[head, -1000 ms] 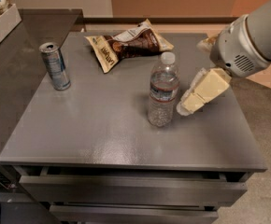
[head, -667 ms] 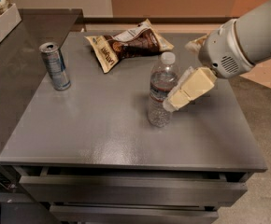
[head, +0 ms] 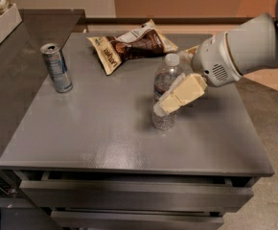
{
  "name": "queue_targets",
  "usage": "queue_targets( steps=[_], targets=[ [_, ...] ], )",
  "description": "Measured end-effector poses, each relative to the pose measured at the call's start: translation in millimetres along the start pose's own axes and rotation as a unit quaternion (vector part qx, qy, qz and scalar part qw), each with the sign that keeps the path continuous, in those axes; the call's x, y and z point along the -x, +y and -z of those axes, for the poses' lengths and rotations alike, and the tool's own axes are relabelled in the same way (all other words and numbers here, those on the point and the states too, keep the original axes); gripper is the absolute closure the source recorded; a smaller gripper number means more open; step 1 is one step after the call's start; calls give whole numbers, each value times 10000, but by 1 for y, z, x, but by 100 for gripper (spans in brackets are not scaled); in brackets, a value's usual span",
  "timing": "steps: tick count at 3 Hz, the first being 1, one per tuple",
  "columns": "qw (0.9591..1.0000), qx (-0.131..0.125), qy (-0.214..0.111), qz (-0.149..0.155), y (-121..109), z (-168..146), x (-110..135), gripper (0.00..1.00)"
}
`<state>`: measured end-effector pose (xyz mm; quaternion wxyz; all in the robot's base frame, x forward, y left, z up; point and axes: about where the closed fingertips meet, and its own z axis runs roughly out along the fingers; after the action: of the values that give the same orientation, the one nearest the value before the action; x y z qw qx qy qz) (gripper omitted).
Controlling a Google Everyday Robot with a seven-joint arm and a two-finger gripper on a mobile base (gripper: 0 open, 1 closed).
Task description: Knock water bottle over
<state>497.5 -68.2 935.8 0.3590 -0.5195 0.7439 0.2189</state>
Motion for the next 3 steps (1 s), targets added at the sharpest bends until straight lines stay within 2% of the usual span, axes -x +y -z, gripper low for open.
queue_targets(
  steps=[1,2,3],
  targets=[
    [9998,115,-183,-29,4,-8,2,18],
    [9994,141,-327,-32,6,-9,5,41],
    [9992,1,-400,15,4,0,7,65]
  ],
)
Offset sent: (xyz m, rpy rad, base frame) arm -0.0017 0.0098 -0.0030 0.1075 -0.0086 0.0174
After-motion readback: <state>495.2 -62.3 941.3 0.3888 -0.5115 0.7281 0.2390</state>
